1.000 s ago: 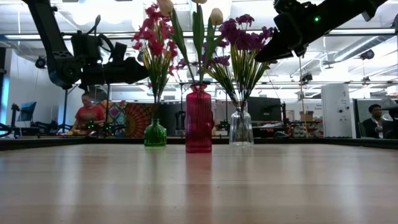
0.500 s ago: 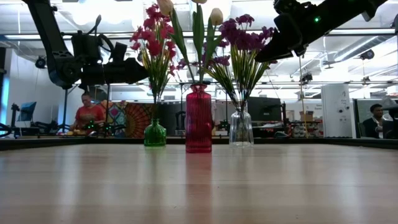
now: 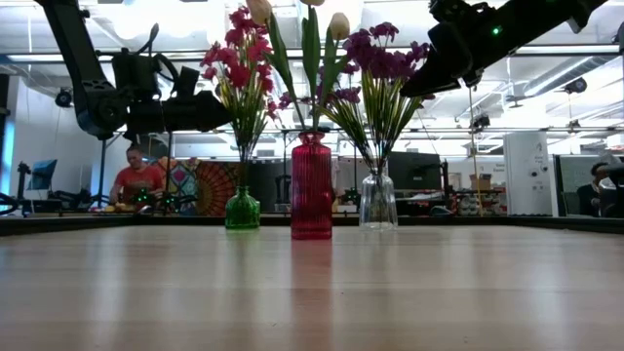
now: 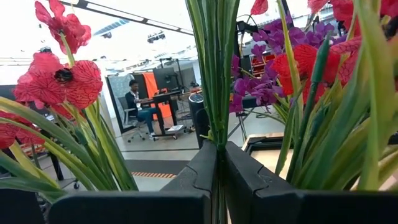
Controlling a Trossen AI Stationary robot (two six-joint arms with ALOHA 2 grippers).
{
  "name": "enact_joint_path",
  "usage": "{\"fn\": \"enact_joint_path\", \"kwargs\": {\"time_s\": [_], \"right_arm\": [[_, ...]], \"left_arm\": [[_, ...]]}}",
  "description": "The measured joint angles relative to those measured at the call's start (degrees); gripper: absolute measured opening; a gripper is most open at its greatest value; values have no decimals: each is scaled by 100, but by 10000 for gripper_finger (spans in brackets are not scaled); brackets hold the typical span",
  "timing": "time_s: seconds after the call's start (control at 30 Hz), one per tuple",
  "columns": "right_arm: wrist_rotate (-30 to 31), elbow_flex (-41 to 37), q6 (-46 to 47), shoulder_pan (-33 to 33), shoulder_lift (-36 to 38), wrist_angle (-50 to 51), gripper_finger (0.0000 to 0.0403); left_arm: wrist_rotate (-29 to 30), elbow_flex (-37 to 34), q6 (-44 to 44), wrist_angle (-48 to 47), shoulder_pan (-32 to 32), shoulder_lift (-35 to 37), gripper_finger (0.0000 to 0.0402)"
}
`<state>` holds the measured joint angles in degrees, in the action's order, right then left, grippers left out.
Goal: Sort flowers into vase by color
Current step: Put the red flowers into the green vase
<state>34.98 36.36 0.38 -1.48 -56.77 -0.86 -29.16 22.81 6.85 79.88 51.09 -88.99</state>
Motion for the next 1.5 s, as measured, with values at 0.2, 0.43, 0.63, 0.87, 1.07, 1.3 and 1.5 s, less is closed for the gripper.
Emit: {"fn": "enact_joint_path", "kwargs": {"time_s": [0.2,0.43,0.63,0.87,1.07,1.3,1.5], "right_arm": [[2,-1,68,2,-4,17,128],[-4,-2,111,0,-4,19,128],[-7,0,111,0,-4,20,128],[-7,-1,111,0,-4,27,128],[-9,-2,111,1,-7,35,128],[-11,-2,111,0,-9,35,128],[-11,-2,111,1,-9,35,128]], "left_arm": [[6,-4,-185,67,2,-7,1],[7,127,-574,105,2,-11,1],[6,151,-654,116,2,-7,1],[6,138,-684,135,2,60,1],[6,52,-474,116,2,67,1],[6,52,-444,107,2,67,1],[6,52,-198,107,2,67,1]]}}
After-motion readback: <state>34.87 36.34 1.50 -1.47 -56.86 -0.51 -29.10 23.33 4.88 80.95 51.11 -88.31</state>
